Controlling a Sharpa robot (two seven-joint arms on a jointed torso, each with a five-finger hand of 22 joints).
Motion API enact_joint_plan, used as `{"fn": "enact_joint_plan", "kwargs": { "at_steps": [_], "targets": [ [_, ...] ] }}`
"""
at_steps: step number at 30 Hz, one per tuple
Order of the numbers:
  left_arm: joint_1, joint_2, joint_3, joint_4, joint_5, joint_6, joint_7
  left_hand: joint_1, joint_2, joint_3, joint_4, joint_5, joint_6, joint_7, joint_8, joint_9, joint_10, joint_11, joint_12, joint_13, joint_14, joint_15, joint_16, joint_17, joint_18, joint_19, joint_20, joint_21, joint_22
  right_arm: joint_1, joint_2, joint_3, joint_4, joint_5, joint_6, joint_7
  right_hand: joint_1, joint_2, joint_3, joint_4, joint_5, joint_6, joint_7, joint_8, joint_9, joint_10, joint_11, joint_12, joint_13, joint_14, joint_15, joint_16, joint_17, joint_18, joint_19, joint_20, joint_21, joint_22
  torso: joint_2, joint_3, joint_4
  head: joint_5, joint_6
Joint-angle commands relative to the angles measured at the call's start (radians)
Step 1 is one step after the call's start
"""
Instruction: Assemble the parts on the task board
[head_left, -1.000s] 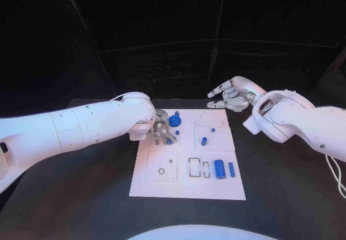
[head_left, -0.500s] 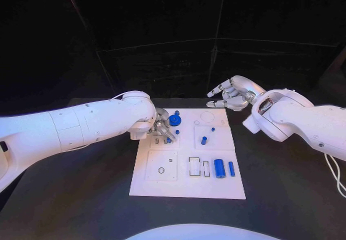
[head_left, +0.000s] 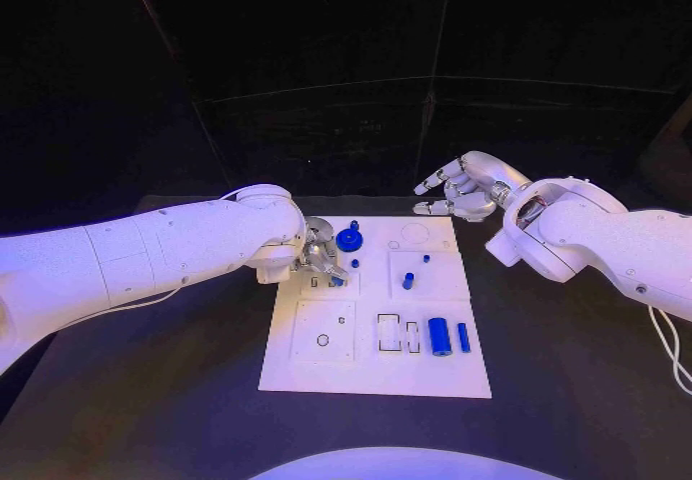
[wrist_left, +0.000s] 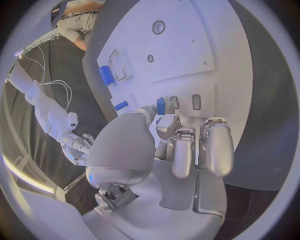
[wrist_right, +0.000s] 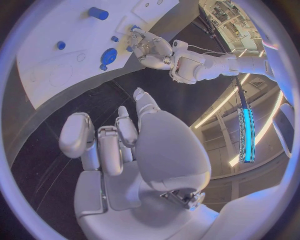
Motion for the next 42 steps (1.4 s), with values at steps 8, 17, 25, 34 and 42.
{"fn": "enact_joint_plan", "kwargs": {
  "at_steps": [8,17,25,34,42],
  "targets": [
    [-0.006,-0.064,0.000,0.079,0.081,-0.206,0.044,-0.070,-0.033,0.275,-0.200,-0.010,-0.001,-0.001,0.021,0.029,0.014,-0.004,0.011,0.004,0.104,-0.004,0.003,0.263,-0.011,0.011,-0.002,-0.005,0.005,0.002,-0.001,0.001,-0.007,-0.003,0.009,0.001,0.003,0.002,-0.010,0.002,0.004,0.005,-0.002,0.007,0.000,-0.006,-0.001,-0.002,-0.002,0.072,-0.005,-0.007,0.112,0.019,-0.008,-0.002,-0.006,-0.003,-0.001,-0.0009,0.0051,-0.008,0.004],
    [-0.033,-0.099,0.000,0.117,0.057,-0.299,0.036,-0.079,-0.040,0.294,-0.212,-0.011,0.000,-0.001,0.025,0.035,0.015,-0.005,0.009,0.002,0.104,-0.004,0.003,0.263,-0.011,0.012,-0.003,-0.004,0.008,0.002,-0.002,0.001,-0.010,-0.003,0.011,0.000,0.002,0.002,-0.011,0.003,0.003,0.005,-0.002,0.007,0.000,-0.006,-0.001,-0.002,-0.002,0.072,-0.005,-0.007,0.112,0.019,-0.008,-0.002,-0.006,-0.003,-0.001,0.0013,0.0088,-0.006,-0.002],
    [-0.060,-0.109,0.000,0.132,-0.024,-0.362,0.031,-0.081,-0.043,0.300,-0.216,-0.012,0.000,-0.002,0.026,0.037,0.014,-0.005,0.006,-0.001,0.104,-0.005,0.003,0.263,-0.011,0.012,-0.003,-0.004,0.007,0.002,-0.004,0.001,-0.011,-0.003,0.012,-0.001,0.002,0.002,-0.011,0.003,0.003,0.005,-0.002,0.007,0.000,-0.006,-0.001,-0.002,-0.002,0.072,-0.005,-0.007,0.112,0.019,-0.008,-0.002,-0.006,-0.003,-0.001,0.0009,0.0089,-0.002,-0.005],
    [-0.076,-0.102,-0.001,0.128,-0.087,-0.380,0.025,-0.082,-0.043,0.301,-0.217,-0.012,0.000,-0.002,0.027,0.038,0.014,-0.005,0.005,-0.002,0.104,-0.005,0.003,0.263,-0.011,0.013,-0.003,-0.004,0.008,0.002,-0.006,0.001,-0.011,-0.003,0.012,-0.001,0.001,0.003,-0.012,0.004,0.003,0.005,-0.002,0.007,0.000,-0.008,-0.001,-0.004,-0.004,0.072,-0.005,-0.007,0.112,0.019,-0.010,-0.002,-0.007,-0.006,0.000,0.0007,0.0064,0.001,-0.008],
    [-0.082,-0.093,-0.001,0.120,-0.108,-0.355,0.020,-0.084,-0.043,0.303,-0.217,-0.012,0.001,-0.002,0.028,0.039,0.013,-0.006,0.003,-0.005,0.104,-0.005,0.003,0.263,-0.011,0.013,-0.003,-0.004,0.008,0.002,-0.005,0.001,-0.012,-0.003,0.013,-0.001,0.001,0.003,-0.012,0.005,0.003,0.005,-0.002,0.007,0.000,-0.008,-0.001,-0.004,-0.004,0.072,-0.005,-0.008,0.111,0.019,-0.009,-0.002,-0.007,-0.006,0.000,0.0009,0.0065,0.001,-0.011]
  ]
}}
